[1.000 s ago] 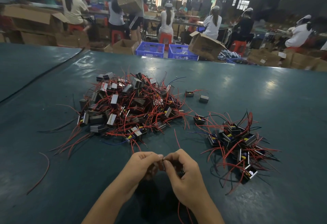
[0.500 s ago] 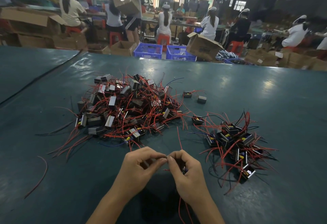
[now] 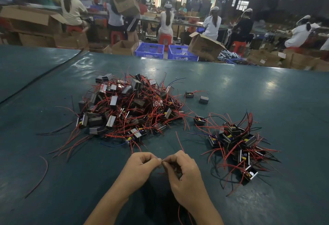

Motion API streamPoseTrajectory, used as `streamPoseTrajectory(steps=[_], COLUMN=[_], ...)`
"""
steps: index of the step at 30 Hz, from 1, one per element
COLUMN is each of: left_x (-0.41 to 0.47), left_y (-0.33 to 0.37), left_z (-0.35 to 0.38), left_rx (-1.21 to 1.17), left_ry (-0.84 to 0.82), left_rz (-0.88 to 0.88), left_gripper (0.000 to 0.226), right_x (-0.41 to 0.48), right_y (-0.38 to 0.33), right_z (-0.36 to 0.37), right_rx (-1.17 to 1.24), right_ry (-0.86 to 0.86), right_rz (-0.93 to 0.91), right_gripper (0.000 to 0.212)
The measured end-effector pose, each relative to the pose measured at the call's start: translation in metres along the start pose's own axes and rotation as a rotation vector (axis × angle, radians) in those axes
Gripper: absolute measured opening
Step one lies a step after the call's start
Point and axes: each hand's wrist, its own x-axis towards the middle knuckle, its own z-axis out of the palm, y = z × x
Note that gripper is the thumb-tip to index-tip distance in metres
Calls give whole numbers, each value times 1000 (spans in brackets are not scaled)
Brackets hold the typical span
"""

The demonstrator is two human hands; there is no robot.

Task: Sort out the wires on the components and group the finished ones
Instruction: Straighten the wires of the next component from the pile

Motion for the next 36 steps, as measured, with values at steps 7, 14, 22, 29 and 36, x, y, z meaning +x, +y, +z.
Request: streamPoseTrajectory(steps=[7, 14, 22, 29, 36], left_x=[-8, -5, -7, -6, -4], left_y=[2, -4, -2, 9, 0], left_z=[-8, -17, -11, -4, 1], left_rx=[102, 319, 307, -264, -236], left_ry=[-108, 16, 94, -66, -2], left_rz=[249, 589, 555, -130, 77], left_gripper=[5, 19, 14, 36, 18], right_x=[3, 2, 2, 0, 2], right_y=[3, 4, 3, -1, -3], right_z=[-6, -6, -8, -2, -3], right_rx=[315, 360, 389, 233, 331], right_ry=[13, -82, -109, -31, 17], right_rz=[198, 197, 144, 5, 111], right_gripper=[15, 13, 14, 4, 11])
